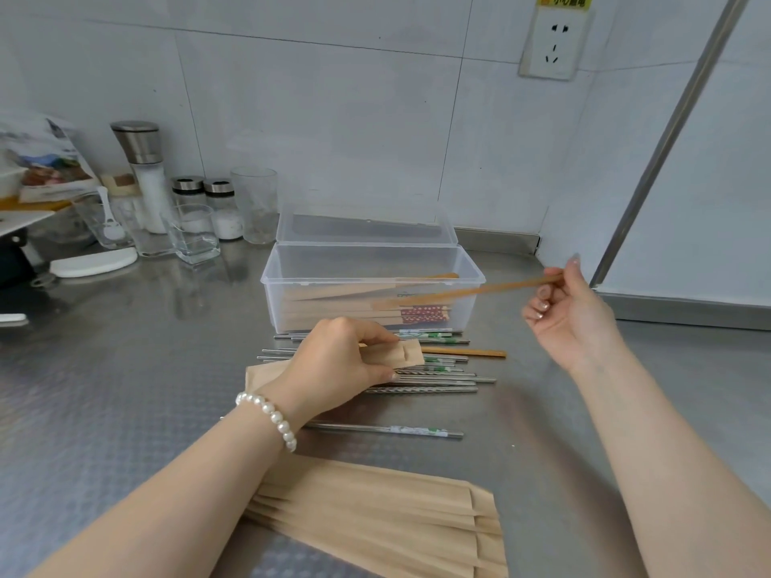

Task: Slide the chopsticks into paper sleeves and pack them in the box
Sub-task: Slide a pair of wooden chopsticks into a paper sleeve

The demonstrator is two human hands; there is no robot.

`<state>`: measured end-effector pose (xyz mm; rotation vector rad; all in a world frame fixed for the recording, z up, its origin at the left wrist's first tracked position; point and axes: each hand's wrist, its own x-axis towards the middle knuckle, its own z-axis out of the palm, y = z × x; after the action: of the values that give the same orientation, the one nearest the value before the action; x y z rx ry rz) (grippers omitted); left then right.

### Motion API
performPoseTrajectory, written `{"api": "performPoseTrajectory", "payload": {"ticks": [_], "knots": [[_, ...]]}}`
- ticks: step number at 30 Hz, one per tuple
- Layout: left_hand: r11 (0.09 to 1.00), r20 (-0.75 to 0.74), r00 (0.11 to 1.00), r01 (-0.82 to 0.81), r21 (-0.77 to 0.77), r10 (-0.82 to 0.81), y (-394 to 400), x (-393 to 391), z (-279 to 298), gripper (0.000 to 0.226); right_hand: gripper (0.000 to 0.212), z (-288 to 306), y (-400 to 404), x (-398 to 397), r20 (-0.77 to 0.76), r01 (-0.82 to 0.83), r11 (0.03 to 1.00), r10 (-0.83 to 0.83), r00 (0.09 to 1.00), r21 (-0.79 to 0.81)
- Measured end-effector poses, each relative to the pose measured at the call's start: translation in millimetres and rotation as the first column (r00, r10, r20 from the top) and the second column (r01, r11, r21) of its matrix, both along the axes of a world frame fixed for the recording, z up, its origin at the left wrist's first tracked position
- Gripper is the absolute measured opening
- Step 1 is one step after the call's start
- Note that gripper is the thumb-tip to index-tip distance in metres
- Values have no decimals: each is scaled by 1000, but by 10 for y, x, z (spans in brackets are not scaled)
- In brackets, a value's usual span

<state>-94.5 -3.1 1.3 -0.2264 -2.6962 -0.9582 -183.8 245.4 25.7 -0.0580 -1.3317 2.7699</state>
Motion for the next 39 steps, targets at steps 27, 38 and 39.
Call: {"api": "performPoseTrajectory", "payload": {"ticks": [27,38,39], "knots": [[995,-37,997,-71,69,73,-32,0,32,38,24,-66,-140,115,172,-390,792,351,920,471],[996,-73,997,-19,89,26,-19,8,38,35,30,-108,-193,196,263,-640,448,651,712,624],[996,-73,997,-12,89,18,-14,11,38,35,29,-106,-196,205,272,-650,425,663,697,629]]}}
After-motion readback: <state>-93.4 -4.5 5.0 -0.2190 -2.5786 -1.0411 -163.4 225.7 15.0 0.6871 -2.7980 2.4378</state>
